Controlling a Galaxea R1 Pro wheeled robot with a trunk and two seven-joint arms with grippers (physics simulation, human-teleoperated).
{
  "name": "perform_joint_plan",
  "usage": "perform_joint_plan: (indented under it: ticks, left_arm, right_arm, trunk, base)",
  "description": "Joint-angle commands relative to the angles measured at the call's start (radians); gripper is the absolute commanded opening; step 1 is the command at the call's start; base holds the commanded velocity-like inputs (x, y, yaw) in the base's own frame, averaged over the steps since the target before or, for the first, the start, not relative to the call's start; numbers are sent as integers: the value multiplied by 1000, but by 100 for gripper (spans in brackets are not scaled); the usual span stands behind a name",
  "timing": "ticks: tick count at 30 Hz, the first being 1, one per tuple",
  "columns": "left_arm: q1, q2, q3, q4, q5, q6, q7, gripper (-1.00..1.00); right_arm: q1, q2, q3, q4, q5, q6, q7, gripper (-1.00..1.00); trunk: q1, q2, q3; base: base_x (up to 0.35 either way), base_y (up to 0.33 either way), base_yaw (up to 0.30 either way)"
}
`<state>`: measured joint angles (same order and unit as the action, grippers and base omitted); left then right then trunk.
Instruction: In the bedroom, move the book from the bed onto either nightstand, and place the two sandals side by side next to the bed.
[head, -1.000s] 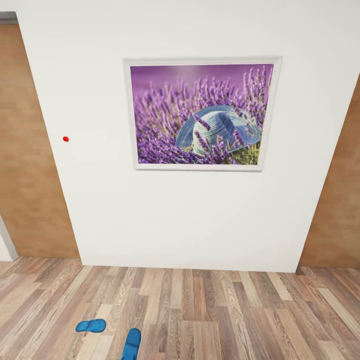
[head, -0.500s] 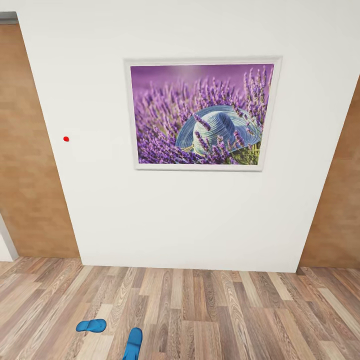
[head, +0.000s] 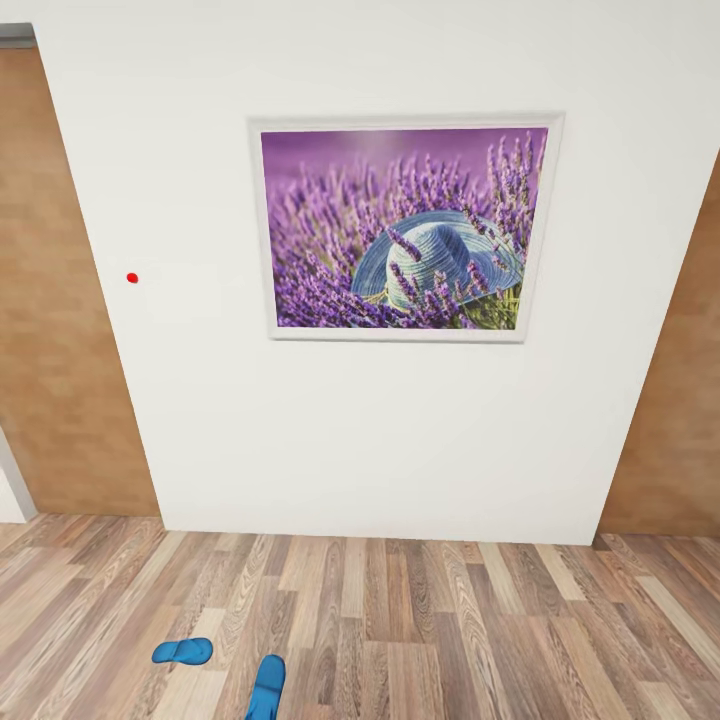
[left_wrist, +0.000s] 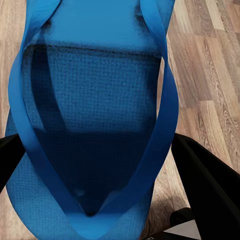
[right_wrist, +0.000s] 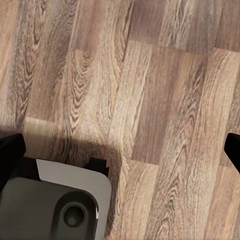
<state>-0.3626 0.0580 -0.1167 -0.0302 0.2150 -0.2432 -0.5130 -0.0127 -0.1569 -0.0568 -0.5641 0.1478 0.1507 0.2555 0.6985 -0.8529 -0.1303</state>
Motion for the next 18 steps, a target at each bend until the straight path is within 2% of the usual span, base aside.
perform_joint_plan:
  ticks: [1,18]
  left_arm:
    - [-1,0,-8,1,9,-4,-2,-100]
    - [-1,0,-9,1,9,-4,-2,-100]
  right_arm:
    - [0,1,-6,-3,10,5,8,100]
    - [0,0,-26,-4,10,0,8,100]
  trunk:
    - [0,-1,-2]
    - [0,-1,-25]
  base:
    - [0,0,0]
    - [0,0,0]
